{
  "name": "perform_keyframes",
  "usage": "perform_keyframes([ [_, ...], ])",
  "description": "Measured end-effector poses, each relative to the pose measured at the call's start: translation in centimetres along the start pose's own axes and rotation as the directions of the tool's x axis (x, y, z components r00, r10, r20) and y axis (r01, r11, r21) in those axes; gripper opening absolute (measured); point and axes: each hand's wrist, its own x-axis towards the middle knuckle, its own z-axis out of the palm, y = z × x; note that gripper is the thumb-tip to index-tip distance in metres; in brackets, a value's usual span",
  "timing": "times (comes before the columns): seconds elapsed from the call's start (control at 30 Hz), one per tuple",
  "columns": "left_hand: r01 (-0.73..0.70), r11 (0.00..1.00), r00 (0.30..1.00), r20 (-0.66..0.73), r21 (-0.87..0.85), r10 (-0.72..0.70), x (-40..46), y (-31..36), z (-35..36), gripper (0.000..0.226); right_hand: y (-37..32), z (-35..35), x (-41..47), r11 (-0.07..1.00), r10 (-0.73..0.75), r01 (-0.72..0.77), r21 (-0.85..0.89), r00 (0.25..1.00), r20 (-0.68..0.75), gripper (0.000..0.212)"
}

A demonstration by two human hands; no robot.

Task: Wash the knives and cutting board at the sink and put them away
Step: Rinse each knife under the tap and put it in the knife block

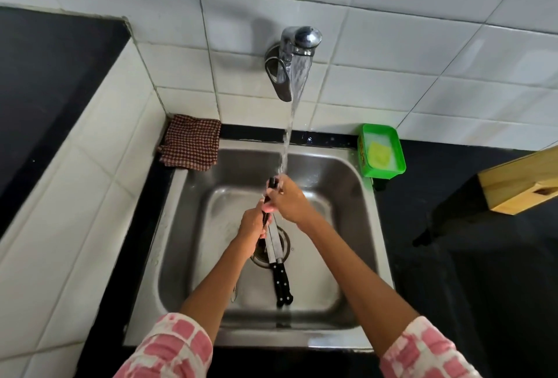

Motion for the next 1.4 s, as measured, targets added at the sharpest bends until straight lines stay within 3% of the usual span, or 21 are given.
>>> perform_keyframes([
  [0.07, 0.014, 0.999, 0.993, 0.115, -0.043, -0.009, -0.4, 0.0, 0.0, 0.049, 0.0, -0.6, -0.2, 1.000, -0.024, 0.023, -0.008, 0.994, -0.109, 0.010],
  [0.2, -0.099, 0.983, 0.962, 0.237, -0.157, 0.135, -1.7, 0.2, 0.6, 0.047, 0.7, -2.1, 1.0, 0.990, 0.092, -0.040, 0.136, 0.910, -0.405, 0.032],
  [0.37, -0.151, 0.975, 0.939, 0.284, -0.165, 0.193, -1.9, 0.3, 0.4, 0.031, 1.2, -1.9, 0.3, 0.994, 0.054, -0.028, 0.105, 0.966, -0.253, 0.018],
  [0.5, -0.090, 0.979, 0.957, 0.257, -0.182, 0.136, -2.0, -0.3, -0.6, 0.013, 1.0, -3.2, 1.6, 0.953, 0.145, -0.001, 0.304, 0.881, -0.451, 0.016],
  [0.57, -0.096, 0.978, 0.958, 0.251, -0.183, 0.141, -2.0, -0.2, -1.1, 0.013, 0.8, -2.7, 1.3, 0.915, 0.162, 0.008, 0.403, 0.909, -0.385, 0.017],
  [0.7, -0.092, 0.984, 0.960, 0.249, -0.153, 0.129, -2.4, -0.1, -2.3, 0.016, 1.5, 0.1, 0.2, 0.969, 0.045, 0.012, 0.248, 0.974, -0.223, 0.023],
  [0.83, 0.053, 0.996, 0.890, 0.449, 0.071, -0.080, -2.9, -0.4, -4.4, 0.026, 1.7, 1.3, -0.1, 0.941, 0.039, 0.008, 0.339, 0.991, -0.131, 0.025],
  [0.93, 0.154, 0.981, 0.833, 0.518, 0.118, -0.193, -2.5, -0.2, -5.7, 0.042, 1.7, 2.9, -0.4, 0.939, 0.124, -0.083, 0.333, 0.987, -0.103, 0.026],
  [1.07, 0.067, 0.996, 0.929, 0.361, 0.054, -0.082, -1.5, 1.0, -5.3, 0.056, 1.4, 2.6, -1.5, 0.912, 0.195, -0.173, 0.372, 0.980, -0.023, 0.033],
  [1.2, -0.061, 0.996, 0.973, 0.217, -0.073, 0.075, -1.2, 3.7, -3.1, 0.023, 0.6, 0.9, -2.7, 0.946, 0.207, -0.228, 0.229, 0.972, 0.112, 0.038],
  [1.3, -0.038, 0.996, 0.984, 0.171, -0.078, 0.051, -0.7, 5.5, -1.4, 0.014, -0.1, -0.6, -3.5, 0.901, 0.122, -0.197, 0.387, 0.970, 0.209, 0.027],
  [1.4, 0.037, 0.997, 0.984, 0.177, -0.063, -0.025, -0.7, 6.5, -0.3, 0.045, -1.0, -1.9, -3.5, 0.743, 0.106, -0.228, 0.629, 0.968, 0.226, 0.024],
])
